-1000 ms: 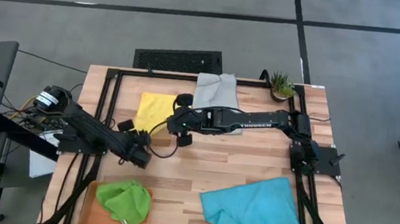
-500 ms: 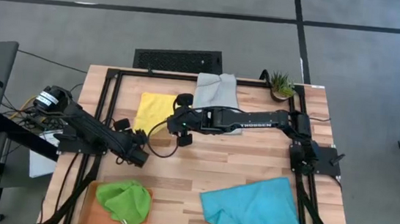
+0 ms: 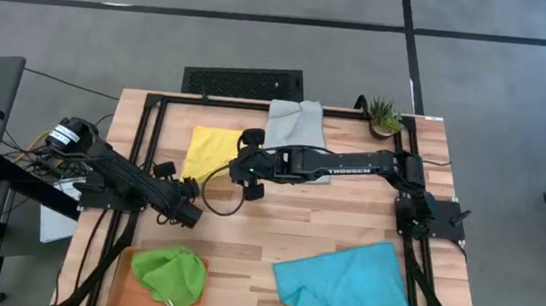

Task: Fold microfiber towels
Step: Fold the yellow towel

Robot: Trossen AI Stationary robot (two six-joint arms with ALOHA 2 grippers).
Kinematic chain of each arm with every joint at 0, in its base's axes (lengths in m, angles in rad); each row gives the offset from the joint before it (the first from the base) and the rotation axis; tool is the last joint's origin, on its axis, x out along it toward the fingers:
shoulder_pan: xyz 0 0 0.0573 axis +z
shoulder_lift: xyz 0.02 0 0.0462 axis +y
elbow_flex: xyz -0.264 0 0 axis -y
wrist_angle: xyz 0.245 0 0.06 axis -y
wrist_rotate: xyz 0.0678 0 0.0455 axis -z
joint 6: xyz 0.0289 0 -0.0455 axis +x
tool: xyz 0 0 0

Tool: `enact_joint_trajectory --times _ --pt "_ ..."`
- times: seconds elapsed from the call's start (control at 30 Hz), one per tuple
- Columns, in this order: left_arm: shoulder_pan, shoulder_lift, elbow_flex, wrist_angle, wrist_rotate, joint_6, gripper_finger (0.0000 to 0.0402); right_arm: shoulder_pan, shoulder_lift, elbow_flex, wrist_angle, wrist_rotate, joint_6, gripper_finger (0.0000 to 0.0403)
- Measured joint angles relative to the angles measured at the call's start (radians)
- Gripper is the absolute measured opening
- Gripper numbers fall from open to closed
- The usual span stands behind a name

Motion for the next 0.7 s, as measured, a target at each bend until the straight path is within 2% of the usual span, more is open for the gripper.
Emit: enact_joint_trajectory --times 0.33,0.53,0.7 --pt "-0.023 0.0 0.097 -0.206 -0.054 -0.048 0.0001 -0.01 0.0 0.0 -0.076 0.072 0.078 0.0011" --pt "0.014 0.0 0.131 -0.255 -0.135 -0.063 0.0 -0.042 0.0 0.0 -0.108 0.081 0.142 0.001" --pt "0.044 0.0 0.19 -0.35 -0.163 -0.098 0.0 -0.053 -0.007 0.0 -0.186 0.096 0.149 0.0011"
